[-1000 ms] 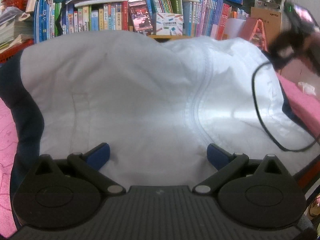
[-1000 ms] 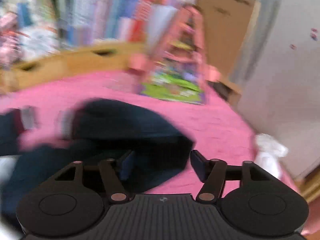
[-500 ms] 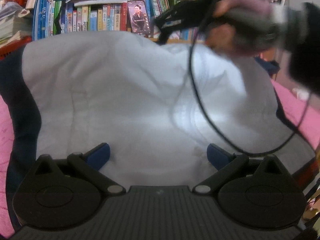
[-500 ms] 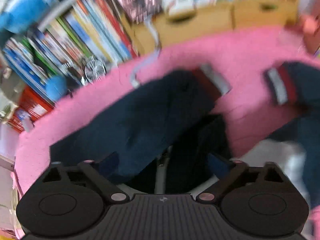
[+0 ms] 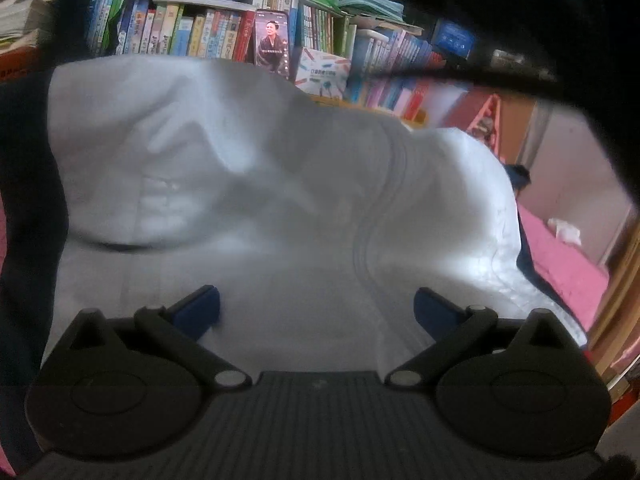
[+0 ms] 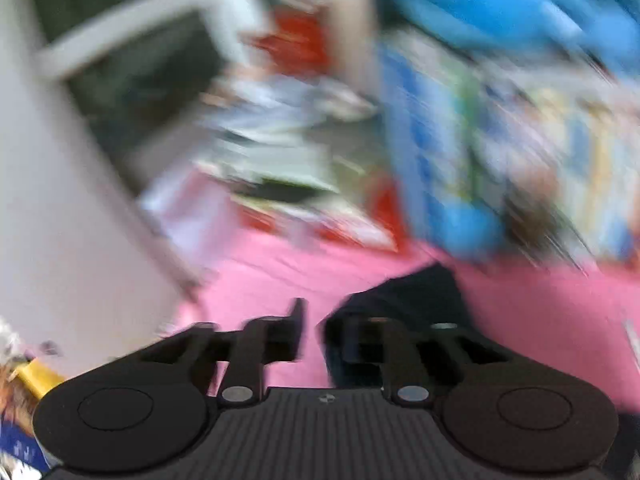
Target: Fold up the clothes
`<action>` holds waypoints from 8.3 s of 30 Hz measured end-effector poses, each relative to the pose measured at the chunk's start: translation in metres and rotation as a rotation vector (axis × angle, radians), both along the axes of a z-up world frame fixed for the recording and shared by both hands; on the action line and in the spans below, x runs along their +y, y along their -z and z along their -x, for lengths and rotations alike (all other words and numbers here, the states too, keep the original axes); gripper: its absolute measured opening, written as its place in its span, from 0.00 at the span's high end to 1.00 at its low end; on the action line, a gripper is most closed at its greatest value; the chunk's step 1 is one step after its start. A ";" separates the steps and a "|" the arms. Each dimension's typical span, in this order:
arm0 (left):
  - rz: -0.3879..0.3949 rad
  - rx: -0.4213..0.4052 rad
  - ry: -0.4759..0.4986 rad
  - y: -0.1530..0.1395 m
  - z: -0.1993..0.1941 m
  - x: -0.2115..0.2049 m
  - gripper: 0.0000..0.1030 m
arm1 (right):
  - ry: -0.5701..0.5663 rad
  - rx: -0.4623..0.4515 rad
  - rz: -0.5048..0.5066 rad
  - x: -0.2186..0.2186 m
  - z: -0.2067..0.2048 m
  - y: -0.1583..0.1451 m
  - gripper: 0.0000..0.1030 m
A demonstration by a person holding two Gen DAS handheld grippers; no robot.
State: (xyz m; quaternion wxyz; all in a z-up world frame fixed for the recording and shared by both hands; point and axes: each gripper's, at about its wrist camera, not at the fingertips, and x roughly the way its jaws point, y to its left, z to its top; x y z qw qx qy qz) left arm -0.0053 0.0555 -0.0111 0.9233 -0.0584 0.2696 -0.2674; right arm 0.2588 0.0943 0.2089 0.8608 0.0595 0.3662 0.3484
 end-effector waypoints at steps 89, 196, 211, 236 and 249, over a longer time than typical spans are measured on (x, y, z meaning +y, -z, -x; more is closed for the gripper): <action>0.036 0.002 0.024 0.008 -0.005 0.005 0.00 | 0.335 -0.448 0.365 -0.139 -0.030 0.075 0.60; -0.205 -0.206 -0.079 -0.004 0.109 0.006 0.00 | 0.510 -0.664 0.421 -0.237 0.380 0.183 0.00; -0.545 -0.283 -0.481 -0.003 0.077 0.027 0.00 | 0.443 -0.814 0.797 -0.234 0.409 0.232 0.10; 0.058 -0.005 -0.109 -0.029 0.137 0.117 0.00 | 0.462 -0.395 0.470 -0.336 0.457 0.199 0.22; 0.145 -0.099 -0.172 -0.062 0.079 0.069 0.00 | 0.495 -0.394 0.027 -0.380 0.461 0.129 0.10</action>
